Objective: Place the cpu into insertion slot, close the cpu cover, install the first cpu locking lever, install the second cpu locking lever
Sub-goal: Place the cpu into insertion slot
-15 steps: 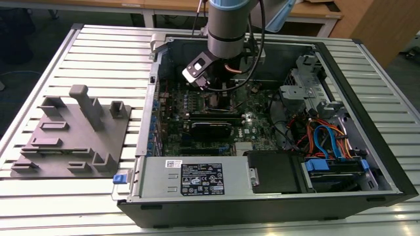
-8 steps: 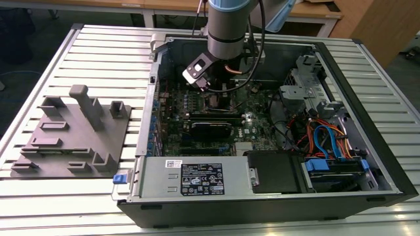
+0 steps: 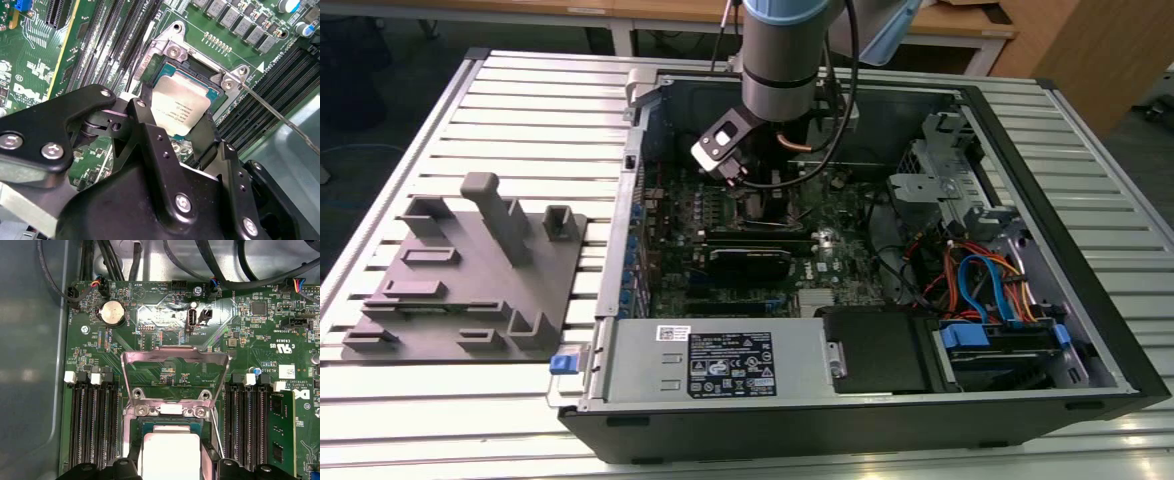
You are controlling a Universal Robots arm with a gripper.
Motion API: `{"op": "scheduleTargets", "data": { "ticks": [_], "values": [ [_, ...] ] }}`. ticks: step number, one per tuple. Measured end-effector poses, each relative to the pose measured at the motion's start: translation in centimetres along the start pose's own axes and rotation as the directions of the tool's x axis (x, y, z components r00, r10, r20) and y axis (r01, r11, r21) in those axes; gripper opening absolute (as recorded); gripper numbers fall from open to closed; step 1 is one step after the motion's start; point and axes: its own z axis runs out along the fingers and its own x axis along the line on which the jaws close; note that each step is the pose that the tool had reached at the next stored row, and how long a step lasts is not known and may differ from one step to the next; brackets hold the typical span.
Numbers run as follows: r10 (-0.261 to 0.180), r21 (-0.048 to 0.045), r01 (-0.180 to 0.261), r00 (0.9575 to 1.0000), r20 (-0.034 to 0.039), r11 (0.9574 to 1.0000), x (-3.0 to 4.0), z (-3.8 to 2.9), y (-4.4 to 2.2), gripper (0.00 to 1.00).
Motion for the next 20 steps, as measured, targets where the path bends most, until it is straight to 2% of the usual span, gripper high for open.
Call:
{"op": "scheduleTargets", "data": {
  "ticks": [7,18,20],
  "values": [
    [0.0,0.0006,0.0,1.0,-0.0004,1.0,-0.03,0.33,-0.04,0.54],
    [0.0,0.0,0.0,1.0,-0.0012,1.0,-0.02,0.4,-0.02,0.54],
    [0.0,-0.0019,0.0,1.0,-0.0042,1.0,0.03,0.5,0.0,0.55]
  ]
}}
